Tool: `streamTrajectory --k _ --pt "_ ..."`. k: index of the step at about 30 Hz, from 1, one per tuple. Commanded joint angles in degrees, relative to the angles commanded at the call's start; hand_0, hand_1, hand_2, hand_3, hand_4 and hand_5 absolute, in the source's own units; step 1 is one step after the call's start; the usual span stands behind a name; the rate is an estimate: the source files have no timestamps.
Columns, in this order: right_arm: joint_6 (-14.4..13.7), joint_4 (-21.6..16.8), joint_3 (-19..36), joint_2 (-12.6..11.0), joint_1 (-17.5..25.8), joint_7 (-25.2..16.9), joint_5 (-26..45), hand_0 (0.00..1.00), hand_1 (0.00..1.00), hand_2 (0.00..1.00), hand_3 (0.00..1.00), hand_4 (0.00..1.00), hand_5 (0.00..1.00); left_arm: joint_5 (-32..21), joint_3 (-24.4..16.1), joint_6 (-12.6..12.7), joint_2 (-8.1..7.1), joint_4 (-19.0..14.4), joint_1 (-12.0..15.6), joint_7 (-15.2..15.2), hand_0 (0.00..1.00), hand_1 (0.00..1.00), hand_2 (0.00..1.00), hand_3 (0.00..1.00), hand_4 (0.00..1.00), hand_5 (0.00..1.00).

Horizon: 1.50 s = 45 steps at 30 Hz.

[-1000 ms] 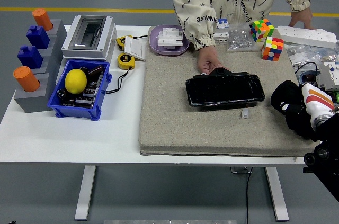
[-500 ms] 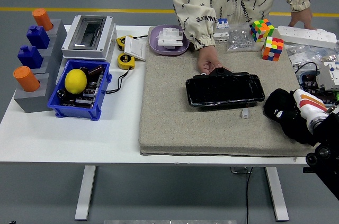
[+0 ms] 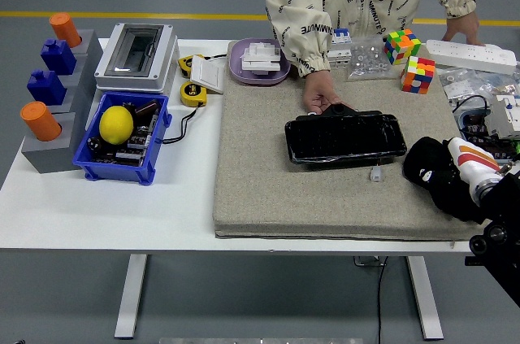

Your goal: Pick the rag up,wipe the panel,place it on the desk

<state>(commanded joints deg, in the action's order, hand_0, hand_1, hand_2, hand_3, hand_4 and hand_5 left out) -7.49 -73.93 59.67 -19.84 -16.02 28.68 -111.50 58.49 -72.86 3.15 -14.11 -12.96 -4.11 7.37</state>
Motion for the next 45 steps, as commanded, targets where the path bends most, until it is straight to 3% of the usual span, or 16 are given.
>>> streamTrajectory --k 9,24,45 --pt "-3.1 -0.5 0.3 -0.2 -0.2 0.7 -0.9 0.412 0.489 0.536 0.515 0.699 0.182 0.0 -0.2 0.0 0.14 0.0 -0.1 0.0 0.652 0.662 0.694 0.580 0.675 0.435" --pt "-5.8 -0.8 0.2 -0.2 -0.4 3.2 -2.0 0.412 0.489 0.536 0.515 0.699 0.182 0.1 -0.5 0.0 0.35 0.0 -0.1 0.1 0.651 0.660 0.694 0.580 0.674 0.433" --pt "-6.5 -1.1 0.0 -0.5 -0.6 5.9 -3.2 0.412 0.489 0.536 0.515 0.699 0.182 0.3 -0.8 0.0 0.32 0.1 -0.2 0.0 0.653 0.660 0.694 0.580 0.676 0.436"
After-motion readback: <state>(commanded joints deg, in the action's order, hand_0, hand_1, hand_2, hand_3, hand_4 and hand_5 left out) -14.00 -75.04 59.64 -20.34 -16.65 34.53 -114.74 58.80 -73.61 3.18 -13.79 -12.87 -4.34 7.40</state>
